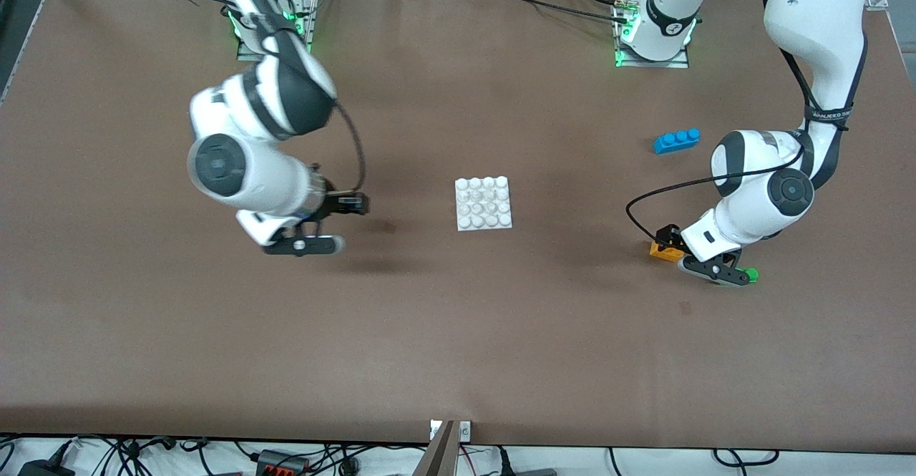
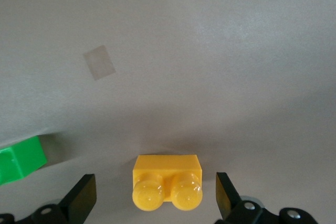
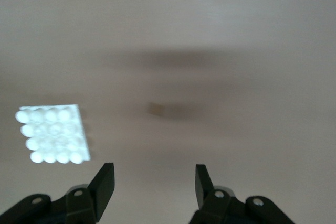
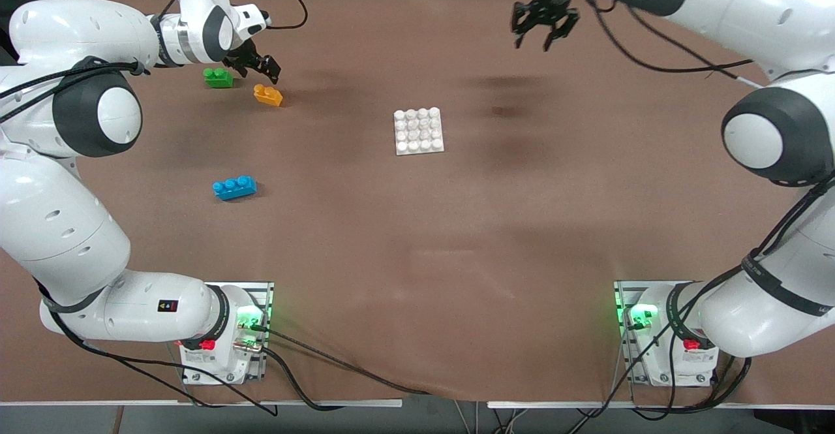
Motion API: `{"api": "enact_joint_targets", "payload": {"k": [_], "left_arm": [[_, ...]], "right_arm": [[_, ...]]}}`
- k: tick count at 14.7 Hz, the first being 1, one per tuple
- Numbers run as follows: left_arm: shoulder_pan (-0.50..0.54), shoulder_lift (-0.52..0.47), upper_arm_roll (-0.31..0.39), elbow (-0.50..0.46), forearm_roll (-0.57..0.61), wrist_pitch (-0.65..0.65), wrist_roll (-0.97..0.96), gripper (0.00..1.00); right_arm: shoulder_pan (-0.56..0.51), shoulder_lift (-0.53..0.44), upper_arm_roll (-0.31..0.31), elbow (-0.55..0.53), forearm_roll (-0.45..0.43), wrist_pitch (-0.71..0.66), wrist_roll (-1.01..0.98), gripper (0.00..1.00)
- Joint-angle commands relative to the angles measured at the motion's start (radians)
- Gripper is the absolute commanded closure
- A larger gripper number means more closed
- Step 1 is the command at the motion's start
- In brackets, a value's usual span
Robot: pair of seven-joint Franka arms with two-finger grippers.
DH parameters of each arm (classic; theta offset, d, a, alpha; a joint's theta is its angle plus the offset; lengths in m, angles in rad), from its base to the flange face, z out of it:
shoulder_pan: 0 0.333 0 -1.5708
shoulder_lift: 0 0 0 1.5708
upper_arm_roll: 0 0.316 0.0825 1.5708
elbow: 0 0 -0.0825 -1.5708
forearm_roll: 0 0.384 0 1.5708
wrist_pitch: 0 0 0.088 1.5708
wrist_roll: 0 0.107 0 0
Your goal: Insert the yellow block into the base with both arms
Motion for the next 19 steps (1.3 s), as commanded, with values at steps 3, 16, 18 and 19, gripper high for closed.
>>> {"api": "enact_joint_targets", "payload": {"k": [3,16,18,19], "left_arm": [[0.003,0.007,-0.003,-0.011,0.012,0.029,-0.013,0.00],[0.000,0.030,-0.003,-0.031,0.014,0.067,0.001,0.00],[0.000,0.033,-0.003,-0.031,0.014,0.067,0.001,0.00],[0.000,0.039,-0.003,-0.031,0.014,0.073,-0.001,0.00]], "right_arm": [[-0.100,-0.123,0.019,-0.028,-0.182,-0.137,-0.125,0.08],[-0.368,-0.425,-0.067,-0.183,-0.190,-0.234,-0.563,0.00],[-0.354,-0.462,-0.113,-0.189,-0.195,-0.233,-0.570,0.00],[-0.359,-0.492,-0.116,-0.194,-0.195,-0.233,-0.567,0.00]]}}
